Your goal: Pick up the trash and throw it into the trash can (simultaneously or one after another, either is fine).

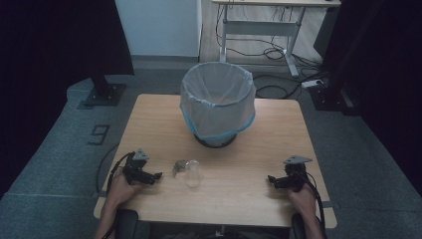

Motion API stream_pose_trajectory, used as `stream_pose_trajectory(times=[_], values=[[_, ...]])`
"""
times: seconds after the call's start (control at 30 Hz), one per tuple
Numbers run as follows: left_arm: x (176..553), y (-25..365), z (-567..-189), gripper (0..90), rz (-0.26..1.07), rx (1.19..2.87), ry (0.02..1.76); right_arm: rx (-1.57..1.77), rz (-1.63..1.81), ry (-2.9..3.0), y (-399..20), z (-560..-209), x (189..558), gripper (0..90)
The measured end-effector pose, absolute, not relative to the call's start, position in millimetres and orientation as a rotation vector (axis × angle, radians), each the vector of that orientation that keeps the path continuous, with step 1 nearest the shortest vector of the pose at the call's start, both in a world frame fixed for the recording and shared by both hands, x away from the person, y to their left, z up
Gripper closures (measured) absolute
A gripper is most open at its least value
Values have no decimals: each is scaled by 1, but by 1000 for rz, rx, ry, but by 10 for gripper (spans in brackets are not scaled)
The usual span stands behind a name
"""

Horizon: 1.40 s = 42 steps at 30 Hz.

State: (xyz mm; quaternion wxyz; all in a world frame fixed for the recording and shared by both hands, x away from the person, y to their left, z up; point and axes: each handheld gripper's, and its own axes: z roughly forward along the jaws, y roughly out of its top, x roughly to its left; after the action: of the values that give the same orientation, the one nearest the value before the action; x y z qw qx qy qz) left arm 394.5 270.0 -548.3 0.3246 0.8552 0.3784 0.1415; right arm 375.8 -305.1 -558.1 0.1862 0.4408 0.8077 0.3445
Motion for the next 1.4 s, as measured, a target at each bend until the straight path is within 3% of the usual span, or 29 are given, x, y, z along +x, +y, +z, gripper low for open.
stream_pose_trajectory(times=[0.73,1.4], values=[[393,266,-546,0,368,2261,1012,1251,967,2268,-305,-558,375,0],[377,236,-534,0,329,2299,844,1265,964,2256,-304,-558,374,0]])
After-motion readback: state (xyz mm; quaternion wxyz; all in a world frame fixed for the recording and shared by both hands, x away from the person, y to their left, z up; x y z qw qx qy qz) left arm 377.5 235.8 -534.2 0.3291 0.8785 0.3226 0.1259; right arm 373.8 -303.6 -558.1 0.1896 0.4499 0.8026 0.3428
